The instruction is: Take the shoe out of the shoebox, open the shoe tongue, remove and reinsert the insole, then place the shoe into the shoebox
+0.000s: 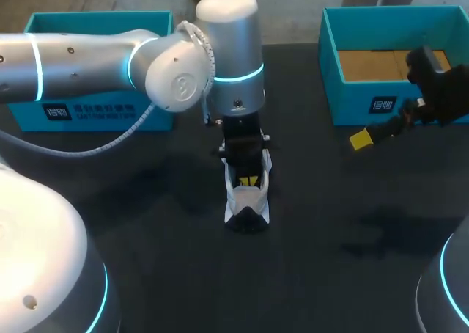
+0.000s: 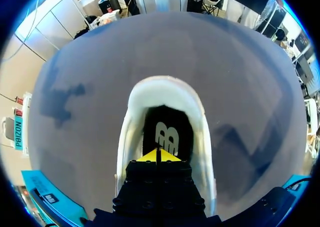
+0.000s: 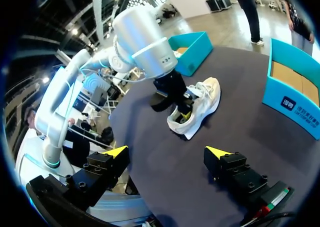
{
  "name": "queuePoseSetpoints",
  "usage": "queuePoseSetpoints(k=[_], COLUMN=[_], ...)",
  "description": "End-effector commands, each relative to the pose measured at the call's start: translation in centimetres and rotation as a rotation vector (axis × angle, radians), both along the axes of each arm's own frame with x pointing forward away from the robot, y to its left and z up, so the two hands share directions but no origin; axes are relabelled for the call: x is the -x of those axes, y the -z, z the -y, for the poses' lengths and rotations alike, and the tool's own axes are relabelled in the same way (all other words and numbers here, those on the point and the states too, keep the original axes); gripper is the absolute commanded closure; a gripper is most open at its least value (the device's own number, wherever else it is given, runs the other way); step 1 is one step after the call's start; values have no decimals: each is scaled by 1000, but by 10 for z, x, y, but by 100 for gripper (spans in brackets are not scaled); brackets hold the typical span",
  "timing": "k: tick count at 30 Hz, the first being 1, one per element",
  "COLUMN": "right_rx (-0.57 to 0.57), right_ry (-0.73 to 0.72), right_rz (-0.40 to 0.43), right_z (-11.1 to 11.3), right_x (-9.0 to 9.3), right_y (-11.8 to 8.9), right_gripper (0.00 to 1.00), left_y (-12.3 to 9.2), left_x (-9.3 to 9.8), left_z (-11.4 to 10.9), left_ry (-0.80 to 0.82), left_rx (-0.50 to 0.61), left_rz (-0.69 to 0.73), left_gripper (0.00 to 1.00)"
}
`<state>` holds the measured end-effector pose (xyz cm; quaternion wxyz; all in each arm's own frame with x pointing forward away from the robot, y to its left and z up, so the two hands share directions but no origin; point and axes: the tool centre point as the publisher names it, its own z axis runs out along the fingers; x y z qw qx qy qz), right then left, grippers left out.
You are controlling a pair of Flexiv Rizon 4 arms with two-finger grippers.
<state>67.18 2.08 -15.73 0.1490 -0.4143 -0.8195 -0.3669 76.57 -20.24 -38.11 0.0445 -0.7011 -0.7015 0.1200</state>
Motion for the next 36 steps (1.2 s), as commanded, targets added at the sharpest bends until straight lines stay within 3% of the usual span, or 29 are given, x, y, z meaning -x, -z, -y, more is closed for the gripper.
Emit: queuePoseSetpoints(k=[1, 14, 26, 36], right_rx=[1, 1, 1, 1], right_ry=[0, 0, 0, 0], right_rz=[-1, -1, -1, -1], right_z=[-1, -1, -1, -1], right_x=[0, 0, 0, 0], right_y=[0, 0, 0, 0], right_gripper=[0, 0, 0, 0], left_y=[1, 29, -4, 14], left_x=[8, 14, 18, 23], left_z=[-3, 3, -3, 7], left_ry=[6, -10, -30, -47], left_rx=[-2, -31, 21, 21], left_rz=[12, 15, 86, 139], left_gripper=[100, 100, 100, 100])
